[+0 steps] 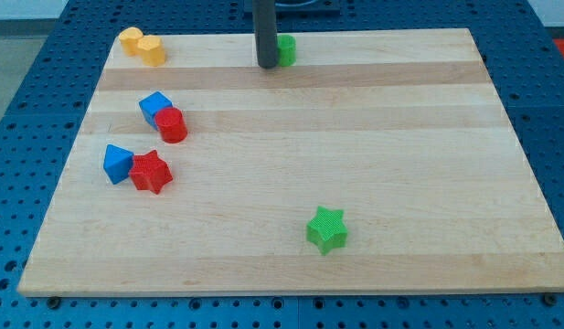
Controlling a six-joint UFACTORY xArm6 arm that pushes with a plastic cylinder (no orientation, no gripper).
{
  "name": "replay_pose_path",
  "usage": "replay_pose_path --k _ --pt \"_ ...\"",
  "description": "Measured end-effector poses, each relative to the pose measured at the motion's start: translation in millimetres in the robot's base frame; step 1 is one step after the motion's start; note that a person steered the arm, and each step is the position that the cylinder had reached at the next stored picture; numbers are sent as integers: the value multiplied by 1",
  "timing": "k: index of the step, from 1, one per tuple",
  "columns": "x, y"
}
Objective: Place the green star parallel to the red star
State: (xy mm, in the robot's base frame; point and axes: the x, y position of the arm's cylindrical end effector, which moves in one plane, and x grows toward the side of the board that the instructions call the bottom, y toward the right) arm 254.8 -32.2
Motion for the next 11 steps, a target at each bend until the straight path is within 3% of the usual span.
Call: replay_pose_path --k 2,3,4,5,6,7,8,9,11 --pt "-5 14" --pt "67 14" --pt "178 1" --pt "264 -10" --pt "323 -4" --pt "352 44" --pt "349 77" --pt "345 77" --pt "299 55"
